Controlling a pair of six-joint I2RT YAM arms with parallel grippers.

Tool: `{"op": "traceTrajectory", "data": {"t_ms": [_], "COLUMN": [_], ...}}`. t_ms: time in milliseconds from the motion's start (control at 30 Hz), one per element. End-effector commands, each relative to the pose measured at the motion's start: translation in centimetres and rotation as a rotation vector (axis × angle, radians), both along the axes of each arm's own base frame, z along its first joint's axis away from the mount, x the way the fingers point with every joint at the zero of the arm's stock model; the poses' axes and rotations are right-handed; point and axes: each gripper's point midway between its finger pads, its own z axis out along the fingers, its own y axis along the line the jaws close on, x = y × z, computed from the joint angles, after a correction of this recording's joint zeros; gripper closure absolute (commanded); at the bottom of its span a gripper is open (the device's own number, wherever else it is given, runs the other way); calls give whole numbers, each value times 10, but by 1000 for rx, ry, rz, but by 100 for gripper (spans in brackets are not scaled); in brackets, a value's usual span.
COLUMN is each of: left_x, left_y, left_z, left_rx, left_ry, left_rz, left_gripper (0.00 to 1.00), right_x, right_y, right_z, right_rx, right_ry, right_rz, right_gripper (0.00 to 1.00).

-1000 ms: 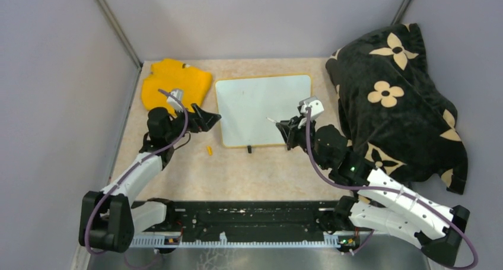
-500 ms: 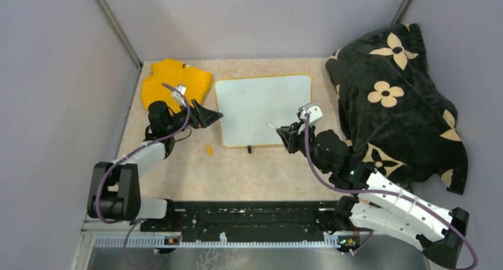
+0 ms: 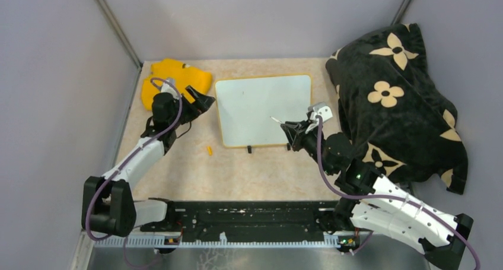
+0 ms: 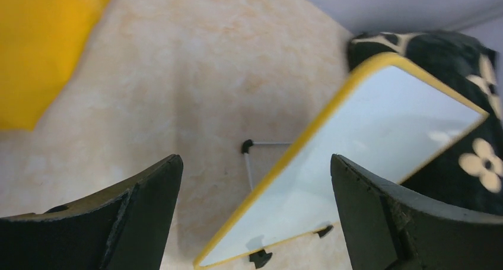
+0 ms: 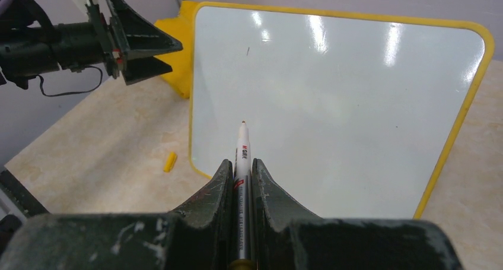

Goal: Write a sentence on the whiteboard

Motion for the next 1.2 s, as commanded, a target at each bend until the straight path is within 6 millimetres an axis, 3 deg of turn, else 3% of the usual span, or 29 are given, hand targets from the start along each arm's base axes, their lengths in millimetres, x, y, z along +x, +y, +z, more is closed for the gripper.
{"op": "traceTrajectory", "data": {"t_ms": [0,167,400,500,700,933,1167], "left_x": [6,-9,-46,-52,-64,-46,-27], "left_y": [39,49,90,77,28,16,18], "left_z": [-32,-21,-6,5,45,19,25], "left_rx": [137,221,125,183,235,80,110], "left_ry": [209,107,5,-75,-285,-142,-193], "left_rz": [370,471,658,530,179,21,-67], "left_gripper": [1,1,1,1,1,1,1], "right_x": [-3,-5,-6,-7,-7,-6,-9], "right_y": [-6,-5,0,3,10,15,18], "right_z": [33,37,37,35,34,31,31], "right_rx": [74,27,20,33,50,52,57], "right_ry": [-79,-72,-78,-72,-67,-66,-64], "right_rz": [-11,8,32,42,66,80,100], "right_gripper": [100,100,100,100,100,100,100]}}
